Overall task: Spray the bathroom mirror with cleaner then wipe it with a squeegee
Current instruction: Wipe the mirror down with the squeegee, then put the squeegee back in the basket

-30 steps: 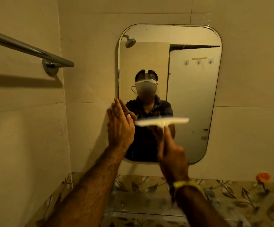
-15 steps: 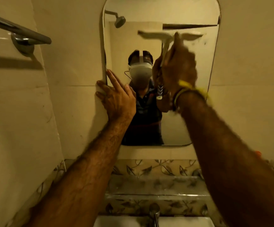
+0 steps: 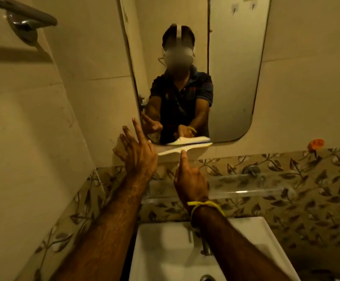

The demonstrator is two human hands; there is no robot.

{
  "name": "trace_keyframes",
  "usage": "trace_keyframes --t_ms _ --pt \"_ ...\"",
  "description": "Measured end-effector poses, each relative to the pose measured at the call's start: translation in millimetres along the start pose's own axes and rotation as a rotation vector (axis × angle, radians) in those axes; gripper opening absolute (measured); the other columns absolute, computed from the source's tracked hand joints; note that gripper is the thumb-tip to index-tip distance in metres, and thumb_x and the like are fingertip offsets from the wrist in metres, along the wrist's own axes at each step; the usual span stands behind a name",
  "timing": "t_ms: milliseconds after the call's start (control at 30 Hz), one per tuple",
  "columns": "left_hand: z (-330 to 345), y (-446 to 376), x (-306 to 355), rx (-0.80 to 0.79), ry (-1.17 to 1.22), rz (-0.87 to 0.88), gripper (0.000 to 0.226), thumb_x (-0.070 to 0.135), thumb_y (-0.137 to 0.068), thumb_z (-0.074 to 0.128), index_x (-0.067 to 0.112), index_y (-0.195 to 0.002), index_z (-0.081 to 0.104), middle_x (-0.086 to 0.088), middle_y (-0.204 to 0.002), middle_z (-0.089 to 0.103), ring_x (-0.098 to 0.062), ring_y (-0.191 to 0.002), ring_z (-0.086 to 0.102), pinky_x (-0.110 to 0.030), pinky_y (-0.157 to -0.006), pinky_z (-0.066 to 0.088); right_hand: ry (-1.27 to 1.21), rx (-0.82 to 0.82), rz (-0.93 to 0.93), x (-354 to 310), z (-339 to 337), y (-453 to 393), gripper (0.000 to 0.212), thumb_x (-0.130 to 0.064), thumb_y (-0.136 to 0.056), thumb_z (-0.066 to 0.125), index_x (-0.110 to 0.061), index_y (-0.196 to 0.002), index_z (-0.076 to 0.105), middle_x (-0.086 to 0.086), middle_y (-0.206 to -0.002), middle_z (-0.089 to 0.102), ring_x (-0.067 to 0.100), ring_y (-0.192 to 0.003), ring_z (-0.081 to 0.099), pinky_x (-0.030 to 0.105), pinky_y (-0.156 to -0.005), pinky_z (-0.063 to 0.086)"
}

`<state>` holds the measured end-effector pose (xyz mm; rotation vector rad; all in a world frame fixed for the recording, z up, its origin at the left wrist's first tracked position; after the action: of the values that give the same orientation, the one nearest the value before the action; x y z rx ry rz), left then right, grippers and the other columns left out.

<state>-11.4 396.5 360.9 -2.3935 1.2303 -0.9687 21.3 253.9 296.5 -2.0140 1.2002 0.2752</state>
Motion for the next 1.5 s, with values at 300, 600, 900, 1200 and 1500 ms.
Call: trace_keyframes --t_ms 300,600,900,1200,1500 --pt "13.9 80.9 19.9 -0.081 -0.005 0.141 0.075 0.031 -0.101 0.041 0.022 -0.161 -0.003 -0.013 -0.169 0.004 -0.031 -0.156 0.001 -0.064 -0.121 0.003 -0.333 0.15 0.062 3.6 -70.2 8.6 0.044 -0.022 -0.097 0.045 -0.018 -0.141 0.051 0.018 -0.123 0.066 0.038 -0.11 0.062 0.044 -0.09 0.051" --pt "51.5 206.9 61.2 0.079 0.515 0.402 0.041 0.015 -0.1 0.054 0.006 -0.14 0.055 -0.013 -0.144 0.056 -0.027 -0.135 0.052 -0.043 -0.11 0.045 -0.453 0.215 0.154 98.4 -140.2 82.1 0.021 -0.025 -0.097 0.049 -0.015 -0.115 0.051 -0.007 -0.066 0.06 0.007 -0.049 0.058 0.031 -0.045 0.05" --pt "153.3 298.6 136.2 -0.484 0.467 0.379 0.036 0.025 -0.102 0.053 0.014 -0.134 0.063 -0.006 -0.133 0.066 -0.024 -0.121 0.061 -0.033 -0.103 0.046 -0.379 0.427 0.334 210.2 -185.3 149.4 0.015 -0.022 -0.096 0.055 -0.013 -0.107 0.06 -0.005 -0.076 0.066 0.013 -0.059 0.063 0.032 -0.048 0.052" --pt "283.8 396.4 191.0 -1.201 0.114 0.305 0.066 0.034 -0.105 0.046 0.007 -0.158 0.02 -0.012 -0.166 0.018 -0.028 -0.154 0.017 -0.044 -0.122 0.024 -0.286 0.561 0.851 362.2 -222.0 266.7 0.012 -0.028 -0.096 0.058 -0.023 -0.104 0.064 0.003 -0.083 0.068 0.024 -0.061 0.065 0.034 -0.049 0.055" --pt "348.8 471.6 205.5 -0.858 -0.319 0.302 0.083 0.052 -0.088 0.055 0.009 -0.155 0.031 -0.025 -0.165 0.003 -0.04 -0.153 0.007 -0.056 -0.12 0.016 -0.104 0.269 1.251 498.0 -196.3 339.8 0.016 -0.026 -0.095 0.053 -0.02 -0.101 0.067 0.0 -0.075 0.071 0.02 -0.063 0.069 0.044 -0.063 0.061"
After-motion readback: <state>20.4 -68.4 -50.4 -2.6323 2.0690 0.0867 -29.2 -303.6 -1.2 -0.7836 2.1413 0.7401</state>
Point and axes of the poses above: each hand's wrist, its own y-axis away from the middle knuckle, its own z-axis out of the palm, x = y × z, the point moved 4 cm from there along -y, towards the middle knuckle
